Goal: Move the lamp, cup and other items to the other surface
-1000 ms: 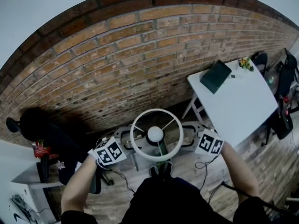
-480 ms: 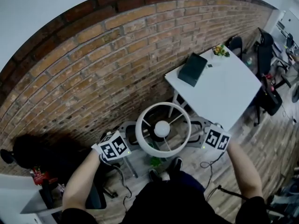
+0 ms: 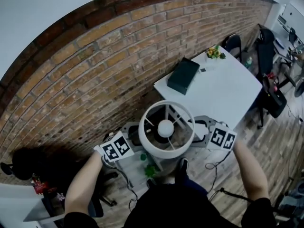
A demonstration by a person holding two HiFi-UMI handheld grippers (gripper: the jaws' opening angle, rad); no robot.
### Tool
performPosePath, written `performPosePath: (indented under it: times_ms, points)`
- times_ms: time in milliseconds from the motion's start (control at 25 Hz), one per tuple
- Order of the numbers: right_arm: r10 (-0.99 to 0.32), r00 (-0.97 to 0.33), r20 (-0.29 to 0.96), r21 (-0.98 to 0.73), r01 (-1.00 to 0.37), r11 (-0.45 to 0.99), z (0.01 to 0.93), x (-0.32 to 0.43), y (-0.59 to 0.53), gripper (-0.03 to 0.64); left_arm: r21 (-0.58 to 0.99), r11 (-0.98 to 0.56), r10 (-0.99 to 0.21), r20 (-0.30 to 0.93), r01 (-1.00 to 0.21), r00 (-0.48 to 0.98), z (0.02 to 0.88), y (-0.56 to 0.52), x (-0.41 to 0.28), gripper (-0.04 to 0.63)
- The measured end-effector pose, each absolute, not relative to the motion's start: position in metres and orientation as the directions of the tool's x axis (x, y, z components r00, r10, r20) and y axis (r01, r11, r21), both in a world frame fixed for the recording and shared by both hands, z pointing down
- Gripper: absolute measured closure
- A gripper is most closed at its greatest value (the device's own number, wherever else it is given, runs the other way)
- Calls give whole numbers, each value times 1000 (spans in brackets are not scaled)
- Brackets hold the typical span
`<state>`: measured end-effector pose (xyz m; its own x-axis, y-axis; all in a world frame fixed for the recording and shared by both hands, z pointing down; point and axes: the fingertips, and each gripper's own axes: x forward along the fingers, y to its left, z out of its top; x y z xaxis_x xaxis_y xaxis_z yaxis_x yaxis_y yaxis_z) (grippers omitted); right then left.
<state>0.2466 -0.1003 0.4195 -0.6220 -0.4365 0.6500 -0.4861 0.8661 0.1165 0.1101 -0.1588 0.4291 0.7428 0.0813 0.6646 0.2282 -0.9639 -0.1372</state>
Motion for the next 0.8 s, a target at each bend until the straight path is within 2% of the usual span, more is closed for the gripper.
performPosePath:
  times_ms: [400,800]
  points:
    - [-444,-607,659,136,-484,864,410,383,-126,230,-150,-969,56,647,198,760,427,-183,247,267]
    - [-454,-584,673,115,-524,844,431,471,-131,230,-149,-961,76,669,233,740,440,-193,337,267]
